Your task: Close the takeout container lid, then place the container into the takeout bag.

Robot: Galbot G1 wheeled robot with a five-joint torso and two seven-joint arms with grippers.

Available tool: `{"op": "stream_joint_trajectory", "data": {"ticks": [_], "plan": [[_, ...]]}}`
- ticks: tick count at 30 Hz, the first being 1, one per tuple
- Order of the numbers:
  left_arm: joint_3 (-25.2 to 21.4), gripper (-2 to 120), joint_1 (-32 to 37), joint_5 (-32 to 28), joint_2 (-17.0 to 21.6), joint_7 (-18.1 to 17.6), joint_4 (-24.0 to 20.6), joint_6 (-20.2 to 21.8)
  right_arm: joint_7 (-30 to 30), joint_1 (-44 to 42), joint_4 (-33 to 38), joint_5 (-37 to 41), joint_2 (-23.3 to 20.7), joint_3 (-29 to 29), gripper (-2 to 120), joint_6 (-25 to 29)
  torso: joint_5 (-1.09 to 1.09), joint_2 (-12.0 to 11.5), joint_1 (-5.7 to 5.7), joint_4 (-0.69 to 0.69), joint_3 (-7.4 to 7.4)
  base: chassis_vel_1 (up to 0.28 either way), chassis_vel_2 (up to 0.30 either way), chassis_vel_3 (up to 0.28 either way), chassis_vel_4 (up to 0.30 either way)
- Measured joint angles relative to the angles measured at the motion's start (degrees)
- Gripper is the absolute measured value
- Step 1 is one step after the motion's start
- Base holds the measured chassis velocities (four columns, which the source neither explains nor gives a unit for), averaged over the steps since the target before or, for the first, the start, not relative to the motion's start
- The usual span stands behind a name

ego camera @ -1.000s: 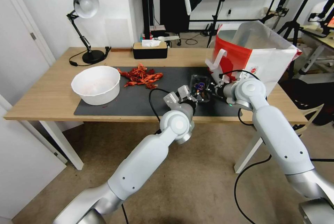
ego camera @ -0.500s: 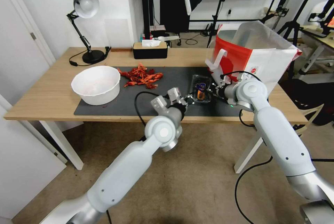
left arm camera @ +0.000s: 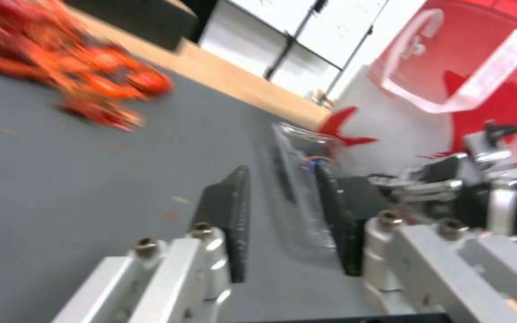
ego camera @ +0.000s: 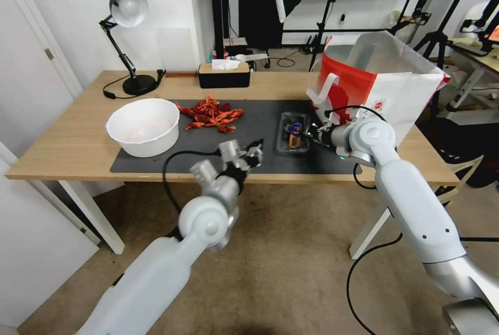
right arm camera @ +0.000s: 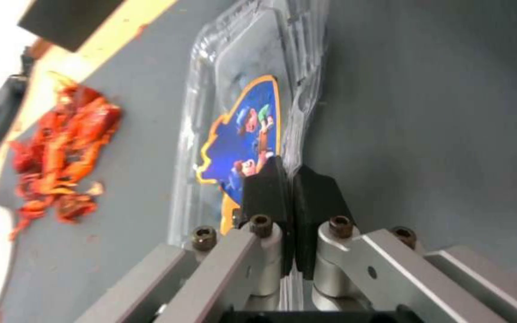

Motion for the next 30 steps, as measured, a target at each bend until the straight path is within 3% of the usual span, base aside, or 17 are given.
{"op": "stream_joint_trajectory", "data": {"ticks": [6, 9, 10, 13, 18, 20, 30], "plan": [[-4.2, 53, 8.2, 9.0, 3.4, 3.2, -1.4, -4.9, -1.3, 0.5, -0.2, 0.2, 0.8, -0.2, 0, 0.6, 0.00, 0.0, 0.00, 0.00, 0.00, 0.000, 0.000, 0.000, 0.000], [-7.5, 66, 13.6, 15.3, 4.7, 5.2, -1.3, -9.4, -1.9, 1.0, -0.6, 0.5, 1.3, -0.5, 0, 1.0, 0.01, 0.0, 0.00, 0.01, 0.00, 0.000, 0.000, 0.000, 0.000], [-7.5, 66, 13.6, 15.3, 4.7, 5.2, -1.3, -9.4, -1.9, 1.0, -0.6, 0.5, 1.3, -0.5, 0, 1.0, 0.01, 0.0, 0.00, 0.01, 0.00, 0.000, 0.000, 0.000, 0.000], [-10.0, 82, 17.5, 22.0, 5.7, 5.9, -0.6, -13.8, -2.5, 1.6, -0.8, 1.0, 1.6, -0.8, 0, 1.5, 0.00, 0.0, 0.00, 0.01, 0.00, 0.000, 0.000, 0.000, 0.000], [-10.9, 98, 18.9, 25.9, 6.0, 6.0, 1.0, -16.7, -3.5, 0.2, 1.1, 1.3, 0.8, 0.6, 0, 2.4, 0.01, 0.0, 0.00, -0.01, 0.00, 0.000, 0.000, 0.000, 0.000], [-10.9, 99, 19.2, 26.3, 6.0, 5.9, 1.2, -17.1, -3.8, -0.4, 1.8, 1.3, 0.5, 1.2, 0, 2.7, 0.00, 0.0, 0.00, -0.07, -0.01, 0.000, 0.000, 0.000, 0.000], [-13.4, 100, 24.1, 30.8, 3.0, 5.6, 2.8, -21.6, -7.2, 0.4, 6.6, 2.1, -0.9, 1.7, 0, 4.9, 0.02, 0.0, 0.00, 0.00, -0.01, 0.000, 0.000, 0.000, 0.000]]}}
